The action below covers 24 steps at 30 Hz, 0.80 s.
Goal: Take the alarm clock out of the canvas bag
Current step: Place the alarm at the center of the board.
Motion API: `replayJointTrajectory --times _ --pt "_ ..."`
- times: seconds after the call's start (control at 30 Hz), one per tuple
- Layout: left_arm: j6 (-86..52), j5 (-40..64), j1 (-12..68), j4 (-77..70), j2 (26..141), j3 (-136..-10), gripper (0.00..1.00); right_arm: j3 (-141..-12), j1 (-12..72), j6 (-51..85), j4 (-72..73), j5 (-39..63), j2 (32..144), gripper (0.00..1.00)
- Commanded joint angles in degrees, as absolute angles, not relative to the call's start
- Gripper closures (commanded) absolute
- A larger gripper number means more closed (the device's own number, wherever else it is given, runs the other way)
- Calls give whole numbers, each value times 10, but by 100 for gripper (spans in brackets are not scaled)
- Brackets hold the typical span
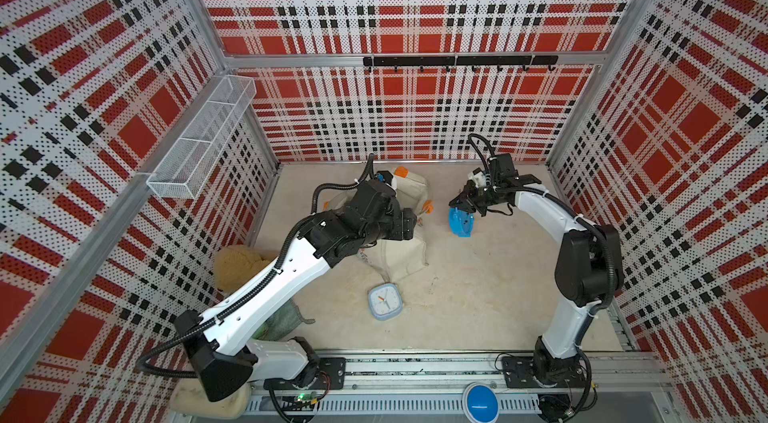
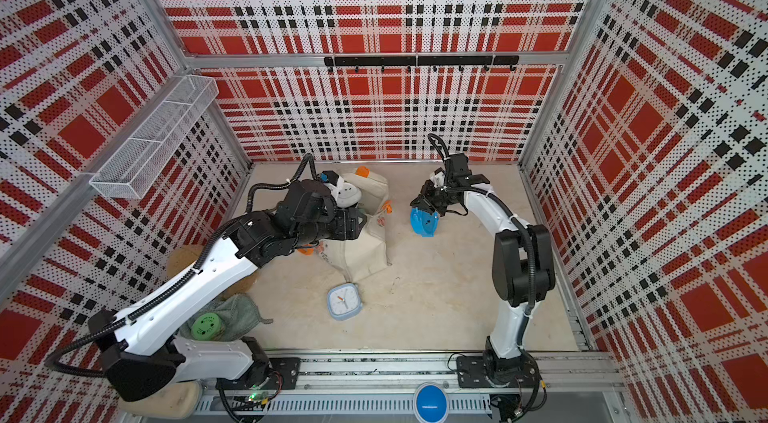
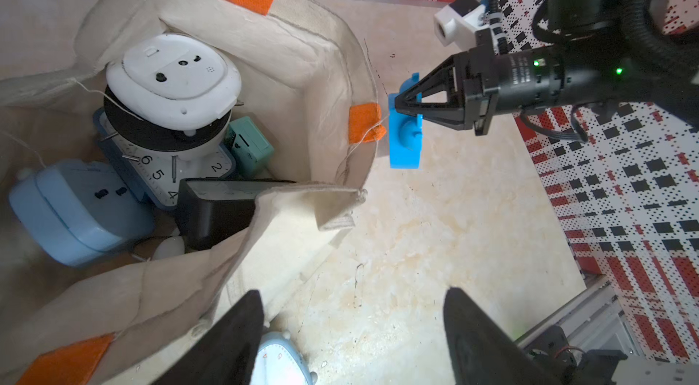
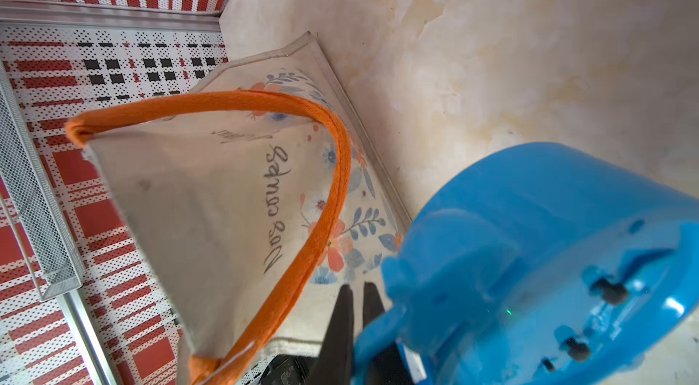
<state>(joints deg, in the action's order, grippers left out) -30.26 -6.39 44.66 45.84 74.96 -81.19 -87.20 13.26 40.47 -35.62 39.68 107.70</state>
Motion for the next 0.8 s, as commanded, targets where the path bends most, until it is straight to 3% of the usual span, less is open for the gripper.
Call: replayJointTrajectory --times 0.0,0.4,0.6,0.77 --pt "-311 -76 451 455 756 -834 22 -897 150 418 -292 422 1096 97" --pt "-313 -77 455 452 761 -837 22 -940 194 462 -217 417 1165 92" --pt "-318 -80 457 450 757 -834 22 -914 194 434 -250 373 1155 69" --pt "-321 -81 459 450 756 -835 22 -887 193 418 -272 339 1139 66"
